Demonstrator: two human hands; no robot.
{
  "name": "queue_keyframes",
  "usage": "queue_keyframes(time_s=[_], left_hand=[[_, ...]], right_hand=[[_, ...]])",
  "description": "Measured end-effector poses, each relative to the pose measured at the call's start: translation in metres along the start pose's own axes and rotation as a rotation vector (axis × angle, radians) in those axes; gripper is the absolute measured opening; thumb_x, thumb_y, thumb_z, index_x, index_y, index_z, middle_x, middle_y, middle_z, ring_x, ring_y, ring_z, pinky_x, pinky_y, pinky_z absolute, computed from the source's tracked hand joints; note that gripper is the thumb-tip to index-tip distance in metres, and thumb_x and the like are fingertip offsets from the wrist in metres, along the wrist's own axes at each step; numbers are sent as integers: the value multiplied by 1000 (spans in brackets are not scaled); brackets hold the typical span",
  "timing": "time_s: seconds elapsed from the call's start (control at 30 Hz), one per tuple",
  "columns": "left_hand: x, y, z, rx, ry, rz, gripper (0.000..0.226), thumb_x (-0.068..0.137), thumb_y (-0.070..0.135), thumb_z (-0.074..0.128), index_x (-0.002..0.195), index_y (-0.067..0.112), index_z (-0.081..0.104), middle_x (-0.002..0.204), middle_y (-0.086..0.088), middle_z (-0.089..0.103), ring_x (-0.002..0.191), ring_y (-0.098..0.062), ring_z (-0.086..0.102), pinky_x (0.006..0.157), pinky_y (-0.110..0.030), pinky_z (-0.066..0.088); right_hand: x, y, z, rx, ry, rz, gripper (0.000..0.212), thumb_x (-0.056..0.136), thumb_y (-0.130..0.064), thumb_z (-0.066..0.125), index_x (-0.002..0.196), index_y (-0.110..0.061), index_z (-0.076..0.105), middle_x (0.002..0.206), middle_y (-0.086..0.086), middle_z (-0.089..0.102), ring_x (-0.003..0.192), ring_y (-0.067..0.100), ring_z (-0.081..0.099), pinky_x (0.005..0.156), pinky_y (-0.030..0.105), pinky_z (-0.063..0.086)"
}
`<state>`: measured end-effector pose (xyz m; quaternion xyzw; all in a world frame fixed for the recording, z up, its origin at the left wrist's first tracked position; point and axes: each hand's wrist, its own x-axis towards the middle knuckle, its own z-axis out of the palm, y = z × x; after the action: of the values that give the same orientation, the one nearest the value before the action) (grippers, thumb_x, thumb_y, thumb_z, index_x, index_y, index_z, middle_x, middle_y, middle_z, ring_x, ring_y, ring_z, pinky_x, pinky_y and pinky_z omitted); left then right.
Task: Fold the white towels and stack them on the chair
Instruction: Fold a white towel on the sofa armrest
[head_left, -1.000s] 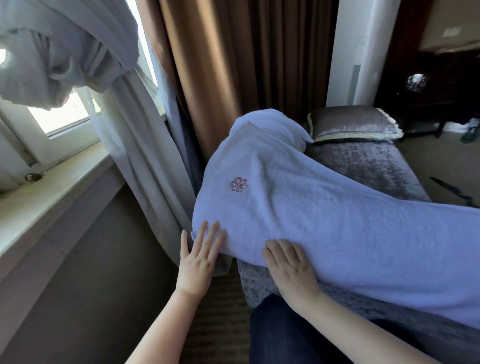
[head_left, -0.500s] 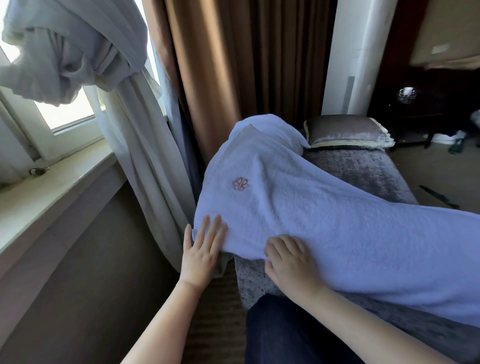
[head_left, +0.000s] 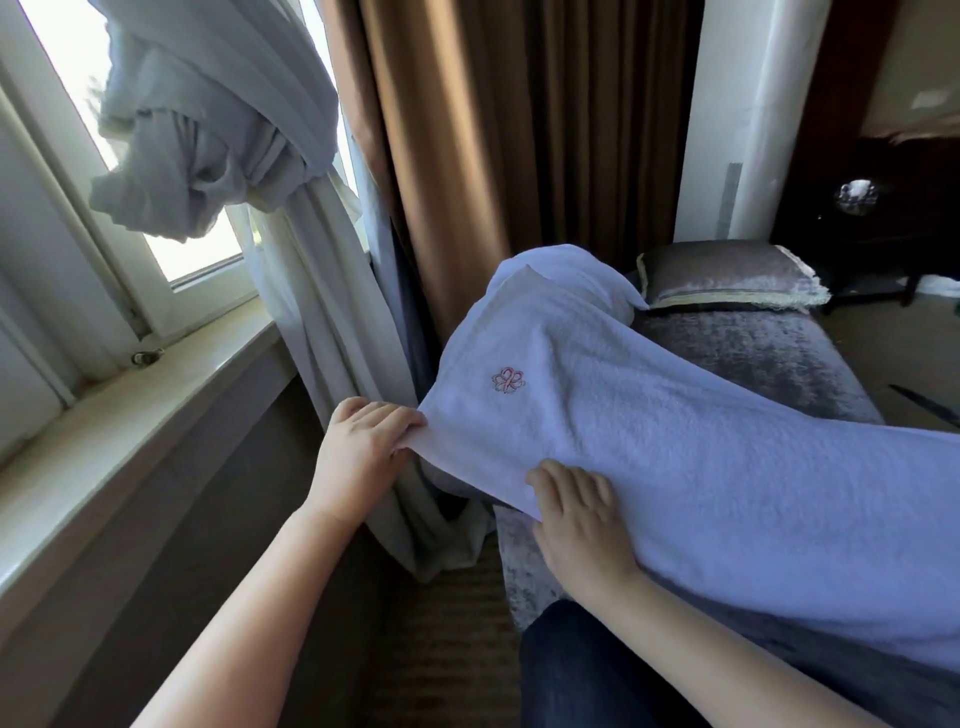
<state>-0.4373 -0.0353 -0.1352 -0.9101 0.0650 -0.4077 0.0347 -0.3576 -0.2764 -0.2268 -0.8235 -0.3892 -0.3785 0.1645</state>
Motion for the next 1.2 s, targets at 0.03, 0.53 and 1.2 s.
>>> queue_keyframes(time_s=[0.03,0.53,1.2], left_hand=[[6,0,-5,-10,-14,-21,18,74,4,71,88,15,69,84,6,71,77,-19,67,77,-29,38],[115,17,48,-607,15,-704,9,90,38,65,82,34,66,74,11,69,73,-7,60,61,-12,43],[96,-26,102,-294,-291,-827,40,94,43,54,72,10,60,64,-1,62,66,-19,58,61,-39,46]], right_hand=[[4,4,-4,11,8,27,49,65,-9,77,105,-15,50,97,1,62,77,25,60,71,35,40],[109,120,-47,311,-275,396,35,92,-36,63,68,-12,58,55,-2,45,55,16,46,52,33,30],[156,154,24,473,-595,354,49,95,-36,57,59,-16,31,54,-3,31,52,13,33,54,31,22]])
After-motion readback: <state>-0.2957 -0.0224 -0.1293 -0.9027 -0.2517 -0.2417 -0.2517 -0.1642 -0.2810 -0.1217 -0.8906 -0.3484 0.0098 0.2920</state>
